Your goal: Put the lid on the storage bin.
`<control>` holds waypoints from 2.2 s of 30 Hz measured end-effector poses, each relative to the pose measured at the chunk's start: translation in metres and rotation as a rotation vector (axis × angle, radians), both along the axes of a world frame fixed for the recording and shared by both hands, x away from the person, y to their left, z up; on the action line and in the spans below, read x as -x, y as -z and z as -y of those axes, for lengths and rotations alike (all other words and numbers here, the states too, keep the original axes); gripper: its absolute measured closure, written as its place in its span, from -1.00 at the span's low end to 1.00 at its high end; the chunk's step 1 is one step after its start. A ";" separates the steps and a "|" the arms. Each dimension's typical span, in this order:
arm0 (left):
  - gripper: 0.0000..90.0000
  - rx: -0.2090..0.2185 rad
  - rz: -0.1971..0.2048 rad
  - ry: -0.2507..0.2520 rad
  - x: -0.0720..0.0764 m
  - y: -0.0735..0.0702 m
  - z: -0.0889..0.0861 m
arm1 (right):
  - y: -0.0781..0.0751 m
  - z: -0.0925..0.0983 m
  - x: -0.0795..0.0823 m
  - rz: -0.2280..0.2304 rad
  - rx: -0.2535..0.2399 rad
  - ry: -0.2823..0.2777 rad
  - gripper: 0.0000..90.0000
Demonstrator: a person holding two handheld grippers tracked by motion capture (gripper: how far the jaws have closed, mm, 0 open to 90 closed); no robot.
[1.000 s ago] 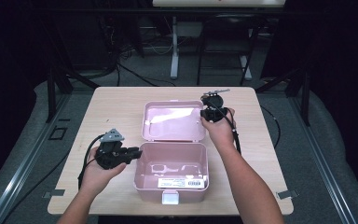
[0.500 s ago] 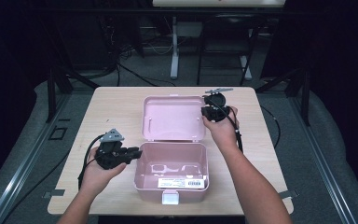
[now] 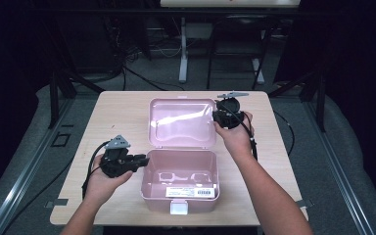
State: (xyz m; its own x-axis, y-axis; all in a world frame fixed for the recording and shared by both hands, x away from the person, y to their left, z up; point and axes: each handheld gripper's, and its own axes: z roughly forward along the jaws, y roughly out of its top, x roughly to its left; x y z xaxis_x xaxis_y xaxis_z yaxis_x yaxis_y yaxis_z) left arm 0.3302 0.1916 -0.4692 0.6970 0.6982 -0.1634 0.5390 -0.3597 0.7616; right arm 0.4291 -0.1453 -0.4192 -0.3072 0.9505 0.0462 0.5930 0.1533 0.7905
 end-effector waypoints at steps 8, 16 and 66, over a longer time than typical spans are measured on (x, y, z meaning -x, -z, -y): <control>0.68 0.002 -0.004 0.001 0.000 0.000 0.000 | -0.006 0.002 0.008 0.021 -0.003 -0.014 0.87; 0.68 0.006 -0.006 -0.002 0.000 0.000 0.000 | -0.012 0.003 0.018 0.058 0.005 -0.035 0.88; 0.68 0.021 -0.024 -0.025 0.000 0.001 -0.001 | -0.020 0.009 0.093 0.299 0.017 -0.108 0.91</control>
State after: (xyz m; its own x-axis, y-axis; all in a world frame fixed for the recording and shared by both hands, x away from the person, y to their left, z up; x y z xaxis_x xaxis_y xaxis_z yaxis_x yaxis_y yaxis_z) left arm 0.3297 0.1925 -0.4700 0.6753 0.7113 -0.1948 0.5655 -0.3299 0.7559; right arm 0.3361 -0.1545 -0.3990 -0.4042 0.9114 -0.0769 0.3140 0.2173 0.9242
